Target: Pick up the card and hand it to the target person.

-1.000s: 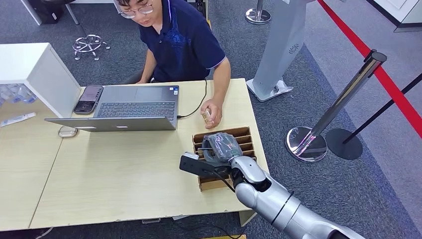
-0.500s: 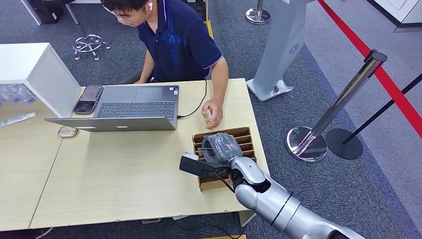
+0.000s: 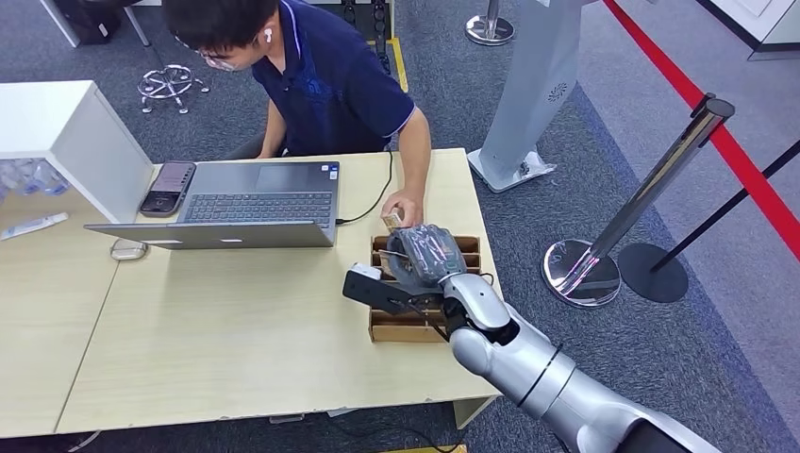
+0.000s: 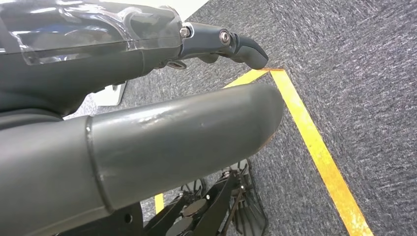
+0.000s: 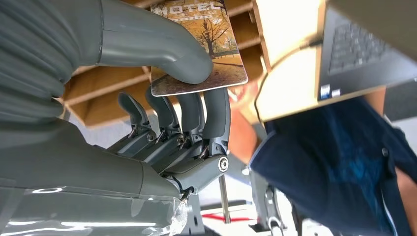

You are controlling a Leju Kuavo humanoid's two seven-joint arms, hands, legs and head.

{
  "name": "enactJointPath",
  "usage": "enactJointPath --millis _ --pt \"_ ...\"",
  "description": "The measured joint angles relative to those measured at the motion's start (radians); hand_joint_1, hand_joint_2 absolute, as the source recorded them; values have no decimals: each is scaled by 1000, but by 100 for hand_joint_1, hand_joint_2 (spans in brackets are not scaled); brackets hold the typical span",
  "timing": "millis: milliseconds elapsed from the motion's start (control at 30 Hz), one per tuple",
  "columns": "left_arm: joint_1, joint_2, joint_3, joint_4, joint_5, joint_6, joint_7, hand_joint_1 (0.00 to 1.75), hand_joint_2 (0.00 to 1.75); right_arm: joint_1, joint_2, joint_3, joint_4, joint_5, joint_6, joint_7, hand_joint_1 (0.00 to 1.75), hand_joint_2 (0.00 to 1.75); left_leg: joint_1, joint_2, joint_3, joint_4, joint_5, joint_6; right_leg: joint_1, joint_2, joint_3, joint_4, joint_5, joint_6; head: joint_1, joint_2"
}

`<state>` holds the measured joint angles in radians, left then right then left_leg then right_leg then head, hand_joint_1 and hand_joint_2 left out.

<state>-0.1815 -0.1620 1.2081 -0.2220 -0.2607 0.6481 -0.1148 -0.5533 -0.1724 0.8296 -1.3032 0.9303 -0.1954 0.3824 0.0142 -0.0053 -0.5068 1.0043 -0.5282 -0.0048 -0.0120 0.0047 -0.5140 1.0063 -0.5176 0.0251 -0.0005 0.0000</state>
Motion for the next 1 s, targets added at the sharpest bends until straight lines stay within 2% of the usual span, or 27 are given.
enactJointPath --millis 433,667,1000 --pt "-1 -12 42 0 -39 0 -1 0 0 -68 -26 -34 -67 37 -19 4 138 175 0 0 0 0 0 0 0 0 0 0 0 0 0 0" --pt "-3 -14 61 0 -53 0 -8 0 0 -130 -27 -46 -66 51 -45 -18 141 175 0 0 -1 0 0 0 0 0 -1 1 0 0 0 0" --pt "-10 -12 65 0 -62 -1 -11 0 0 -266 14 -43 86 24 -111 -97 140 175 0 -2 -3 0 1 0 0 -1 -2 2 0 0 0 0"
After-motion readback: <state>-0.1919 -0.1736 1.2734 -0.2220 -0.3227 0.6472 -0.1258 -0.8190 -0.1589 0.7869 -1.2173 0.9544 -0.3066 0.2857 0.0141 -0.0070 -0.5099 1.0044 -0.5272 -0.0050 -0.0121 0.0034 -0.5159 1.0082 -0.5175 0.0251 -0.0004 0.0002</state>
